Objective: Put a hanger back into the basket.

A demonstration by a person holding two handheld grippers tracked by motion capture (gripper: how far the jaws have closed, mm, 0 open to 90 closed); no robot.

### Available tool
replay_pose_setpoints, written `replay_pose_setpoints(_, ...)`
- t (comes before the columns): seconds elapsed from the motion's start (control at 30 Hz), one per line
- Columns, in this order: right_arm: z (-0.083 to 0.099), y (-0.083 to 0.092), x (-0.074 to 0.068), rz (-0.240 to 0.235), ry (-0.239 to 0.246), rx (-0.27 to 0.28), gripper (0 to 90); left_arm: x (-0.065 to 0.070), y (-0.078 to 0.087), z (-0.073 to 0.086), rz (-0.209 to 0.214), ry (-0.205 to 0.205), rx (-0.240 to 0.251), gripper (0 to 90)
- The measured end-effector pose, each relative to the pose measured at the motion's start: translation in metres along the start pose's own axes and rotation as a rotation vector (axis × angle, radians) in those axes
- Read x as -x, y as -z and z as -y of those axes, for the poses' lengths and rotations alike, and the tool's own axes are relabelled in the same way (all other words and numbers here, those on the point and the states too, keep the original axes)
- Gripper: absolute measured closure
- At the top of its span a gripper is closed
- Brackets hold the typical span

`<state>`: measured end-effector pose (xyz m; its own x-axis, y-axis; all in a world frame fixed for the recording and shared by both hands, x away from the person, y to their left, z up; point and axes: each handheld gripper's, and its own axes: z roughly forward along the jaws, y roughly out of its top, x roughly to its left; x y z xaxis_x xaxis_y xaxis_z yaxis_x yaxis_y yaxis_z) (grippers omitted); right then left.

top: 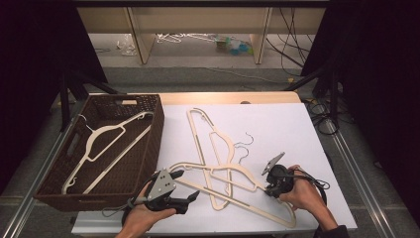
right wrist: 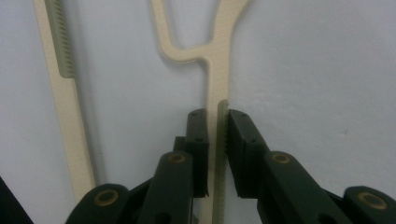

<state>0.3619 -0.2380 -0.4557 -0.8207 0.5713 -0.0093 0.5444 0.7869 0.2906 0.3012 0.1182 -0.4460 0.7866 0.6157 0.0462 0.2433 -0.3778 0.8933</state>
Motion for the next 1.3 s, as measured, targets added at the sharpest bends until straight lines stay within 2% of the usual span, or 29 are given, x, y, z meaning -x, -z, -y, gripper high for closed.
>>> replay_pose_setpoints(0.07, -0.001, 0.002, -0.001, 0.009, 0.014, 0.005, 79.4, -0.002, -0.009, -0.003, 0.013, -0.005, -0.024, 22.7)
replay_pose_setpoints(0.1, -0.003, 0.007, -0.003, 0.023, 0.033, 0.006, 79.4, -0.005, -0.022, -0.007, 0.013, -0.012, -0.047, 24.8)
replay_pose_setpoints(0.13, -0.004, 0.01, -0.004, 0.029, 0.042, 0.017, 79.4, -0.005, -0.022, -0.007, 0.013, -0.012, -0.047, 24.9)
replay_pose_setpoints(0.17, -0.004, 0.013, -0.005, 0.031, 0.052, 0.026, 79.4, -0.008, -0.035, -0.013, 0.032, 0.0, -0.09, 25.3)
replay_pose_setpoints(0.2, -0.004, 0.013, -0.005, 0.031, 0.052, 0.026, 79.4, -0.008, -0.035, -0.013, 0.032, 0.0, -0.09, 26.1)
replay_pose_setpoints(0.23, -0.005, 0.016, -0.007, 0.031, 0.062, 0.029, 79.4, -0.01, -0.044, -0.016, 0.021, -0.011, -0.089, 26.1)
replay_pose_setpoints(0.27, -0.005, 0.019, -0.008, 0.037, 0.072, 0.033, 79.4, -0.013, -0.048, -0.018, 0.016, -0.035, -0.107, 27.0)
replay_pose_setpoints(0.37, -0.007, 0.024, -0.012, 0.043, 0.099, 0.04, 79.4, -0.017, -0.066, -0.023, 0.02, -0.048, -0.148, 30.1)
replay_pose_setpoints(0.4, -0.007, 0.025, -0.013, 0.04, 0.102, 0.041, 79.4, -0.018, -0.073, -0.025, 0.01, -0.064, -0.157, 30.1)
replay_pose_setpoints(0.5, -0.006, 0.03, -0.016, 0.033, 0.119, 0.053, 79.4, -0.02, -0.085, -0.027, 0.034, -0.073, -0.169, 31.5)
replay_pose_setpoints(0.57, -0.006, 0.032, -0.018, 0.031, 0.131, 0.057, 79.4, -0.02, -0.093, -0.027, 0.048, -0.072, -0.194, 32.6)
replay_pose_setpoints(0.6, -0.007, 0.033, -0.02, 0.042, 0.14, 0.068, 79.4, -0.019, -0.102, -0.026, 0.069, -0.081, -0.221, 34.0)
replay_pose_setpoints(0.73, -0.009, 0.036, -0.023, 0.037, 0.148, 0.067, 79.4, -0.017, -0.112, -0.025, 0.069, -0.104, -0.251, 35.5)
replay_pose_setpoints(0.77, -0.01, 0.037, -0.024, 0.034, 0.154, 0.078, 79.4, -0.016, -0.114, -0.025, 0.067, -0.12, -0.258, 38.0)
replay_pose_setpoints(0.9, -0.01, 0.038, -0.026, 0.033, 0.161, 0.076, 79.4, -0.014, -0.118, -0.024, 0.074, -0.128, -0.263, 44.1)
replay_pose_setpoints(1.0, -0.011, 0.039, -0.029, 0.024, 0.173, 0.079, 79.4, -0.014, -0.12, -0.024, 0.091, -0.15, -0.271, 50.6)
replay_pose_setpoints(1.07, -0.011, 0.039, -0.029, 0.029, 0.175, 0.081, 79.4, -0.013, -0.121, -0.023, 0.097, -0.146, -0.271, 50.7)
replay_pose_setpoints(1.17, -0.013, 0.039, -0.031, 0.026, 0.178, 0.083, 79.3, -0.013, -0.122, -0.023, 0.118, -0.154, -0.271, 55.9)
replay_pose_setpoints(1.2, -0.013, 0.038, -0.032, 0.019, 0.185, 0.088, 79.3, -0.014, -0.122, -0.023, 0.138, -0.162, -0.274, 61.2)
replay_pose_setpoints(1.3, -0.013, 0.039, -0.031, 0.018, 0.194, 0.091, 79.3, -0.014, -0.12, -0.024, 0.149, -0.165, -0.275, 68.0)
